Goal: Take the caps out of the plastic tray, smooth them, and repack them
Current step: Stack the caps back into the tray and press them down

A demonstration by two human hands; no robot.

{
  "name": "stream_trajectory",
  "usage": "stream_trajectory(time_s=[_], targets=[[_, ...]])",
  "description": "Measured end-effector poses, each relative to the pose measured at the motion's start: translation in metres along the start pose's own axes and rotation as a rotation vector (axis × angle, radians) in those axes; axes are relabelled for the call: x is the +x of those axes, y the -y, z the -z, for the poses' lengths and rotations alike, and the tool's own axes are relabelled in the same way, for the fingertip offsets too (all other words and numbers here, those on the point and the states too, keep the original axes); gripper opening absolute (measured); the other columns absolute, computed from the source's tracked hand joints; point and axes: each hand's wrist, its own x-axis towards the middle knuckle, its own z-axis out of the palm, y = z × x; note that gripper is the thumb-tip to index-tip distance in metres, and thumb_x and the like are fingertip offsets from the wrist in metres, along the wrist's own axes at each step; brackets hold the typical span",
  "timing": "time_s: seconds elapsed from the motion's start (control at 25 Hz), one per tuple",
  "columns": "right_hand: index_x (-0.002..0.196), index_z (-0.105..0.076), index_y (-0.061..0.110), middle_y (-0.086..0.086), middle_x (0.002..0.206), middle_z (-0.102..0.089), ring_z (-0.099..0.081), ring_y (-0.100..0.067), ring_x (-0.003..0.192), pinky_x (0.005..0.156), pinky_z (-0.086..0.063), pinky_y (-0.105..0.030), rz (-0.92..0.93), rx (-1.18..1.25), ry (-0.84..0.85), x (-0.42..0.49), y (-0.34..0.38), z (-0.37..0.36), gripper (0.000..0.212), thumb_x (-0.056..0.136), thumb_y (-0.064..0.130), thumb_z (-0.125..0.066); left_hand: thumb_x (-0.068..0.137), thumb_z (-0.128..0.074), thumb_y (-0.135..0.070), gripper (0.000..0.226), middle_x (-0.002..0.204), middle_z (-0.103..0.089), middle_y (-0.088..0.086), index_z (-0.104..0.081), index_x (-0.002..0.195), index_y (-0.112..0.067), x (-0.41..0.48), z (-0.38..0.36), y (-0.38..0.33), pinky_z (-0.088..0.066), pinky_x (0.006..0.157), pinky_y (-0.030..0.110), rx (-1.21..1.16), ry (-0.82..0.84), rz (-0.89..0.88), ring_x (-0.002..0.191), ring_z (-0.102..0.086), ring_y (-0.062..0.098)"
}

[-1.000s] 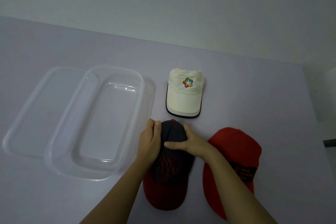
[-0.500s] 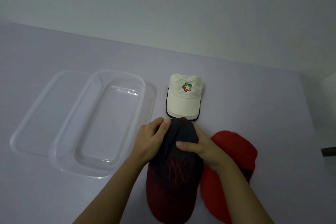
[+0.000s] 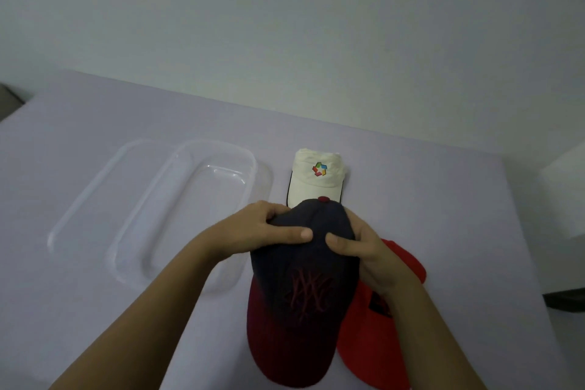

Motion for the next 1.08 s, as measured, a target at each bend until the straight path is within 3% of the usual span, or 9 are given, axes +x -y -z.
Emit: stream_trajectory(time_s=[0.16,0.44,0.64,0.8,0.96,1.08], targets=[[0.121,-0.055,0.014,-0.016,0.123,-0.062,-0.059,-0.032,0.113,0.091,-0.052,-0.04,0.058,0.045,0.065,0.01,0.008,-0.022,0.073,0.057,0.027,-0.086,0.064,-0.076,-0.041,0.041,0.097,-0.075,0.002,-0.072,0.097,-0.017,-0.022,0.023,-0.005,-0.053,0.089,0.033,-0.006,0.073,0.021,0.093,-0.071,0.018],[0.119,-0.053,0.01,-0.007,0.105,-0.07,-0.066,-0.024,0.098,0.081,-0.055,-0.033,0.081,0.057,-0.009,0.055,0.006,-0.082,0.048,0.074,0.008,-0.067,0.054,-0.082,-0.048,0.045,0.094,-0.076,0.005,-0.075,0.089,-0.02,-0.049,0.093,0.013,-0.053,0.08,0.025,-0.04,0.083,-0.027,0.092,-0.071,0.021],[0.114,-0.056,0.017,-0.006,0.109,-0.069,-0.066,-0.021,0.1,0.083,-0.055,-0.031,0.03,0.041,-0.078,0.115,-0.005,-0.123,0.043,0.075,0.012,-0.073,0.066,-0.078,-0.034,0.015,0.087,-0.077,0.002,-0.076,0.077,-0.024,-0.043,0.16,0.035,-0.053,0.073,0.023,0.031,0.052,0.088,0.085,-0.072,0.017],[0.122,-0.051,0.016,-0.011,0.12,-0.064,-0.064,-0.025,0.107,0.094,-0.052,-0.04,-0.097,-0.154,-0.19,0.177,-0.024,-0.143,0.048,0.079,0.02,-0.072,0.075,-0.073,-0.035,0.025,0.091,-0.076,0.004,-0.075,0.091,-0.015,-0.017,0.217,0.076,-0.054,0.076,0.029,0.091,0.024,0.199,0.086,-0.072,0.02],[0.123,-0.049,0.017,-0.007,0.119,-0.062,-0.062,-0.023,0.105,0.095,-0.05,-0.043,-0.319,-0.401,-0.292,0.206,-0.036,-0.138,0.057,0.074,0.033,-0.075,0.075,-0.072,-0.035,0.036,0.097,-0.074,0.008,-0.071,0.1,-0.01,0.011,0.219,0.117,-0.056,0.078,0.033,0.088,0.043,0.283,0.088,-0.07,0.025],[0.129,-0.041,0.012,-0.009,0.123,-0.055,-0.056,-0.026,0.108,0.088,-0.049,-0.037,-0.451,-0.874,-0.283,0.214,-0.048,-0.144,0.057,0.084,0.04,-0.063,0.082,-0.065,-0.037,0.036,0.102,-0.068,0.005,-0.063,0.108,-0.013,0.024,0.207,0.143,-0.054,0.081,0.034,0.143,0.038,0.244,0.092,-0.066,0.022]])
